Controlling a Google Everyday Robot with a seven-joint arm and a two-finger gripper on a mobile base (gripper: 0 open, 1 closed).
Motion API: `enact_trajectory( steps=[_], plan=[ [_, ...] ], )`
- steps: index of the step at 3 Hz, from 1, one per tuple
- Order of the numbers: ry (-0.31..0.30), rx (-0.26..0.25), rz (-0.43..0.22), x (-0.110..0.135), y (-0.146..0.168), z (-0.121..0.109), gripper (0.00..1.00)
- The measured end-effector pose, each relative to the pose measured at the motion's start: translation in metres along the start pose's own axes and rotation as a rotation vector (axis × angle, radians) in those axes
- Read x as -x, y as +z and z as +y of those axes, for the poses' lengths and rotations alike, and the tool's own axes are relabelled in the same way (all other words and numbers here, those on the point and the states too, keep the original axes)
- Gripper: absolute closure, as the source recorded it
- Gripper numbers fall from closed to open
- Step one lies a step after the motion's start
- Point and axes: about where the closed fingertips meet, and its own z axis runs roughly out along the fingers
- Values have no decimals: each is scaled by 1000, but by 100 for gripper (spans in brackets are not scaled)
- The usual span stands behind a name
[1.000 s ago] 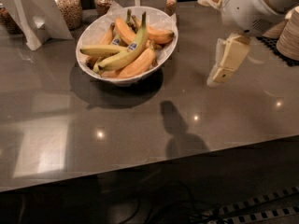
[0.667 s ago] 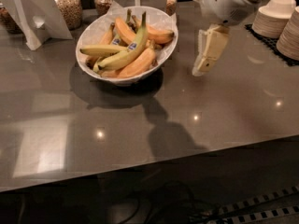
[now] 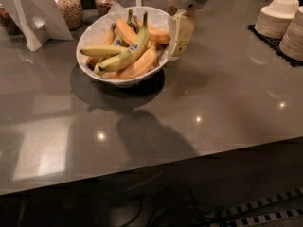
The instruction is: Pick banana from white bowl
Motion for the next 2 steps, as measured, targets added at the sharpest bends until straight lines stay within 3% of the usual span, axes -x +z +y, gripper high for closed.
enact_trajectory(
  steps=[1, 2],
  plan=[
    [0, 0, 0, 0, 0, 0, 0],
    [-82, 5, -2, 3, 18, -10, 0]
  ],
)
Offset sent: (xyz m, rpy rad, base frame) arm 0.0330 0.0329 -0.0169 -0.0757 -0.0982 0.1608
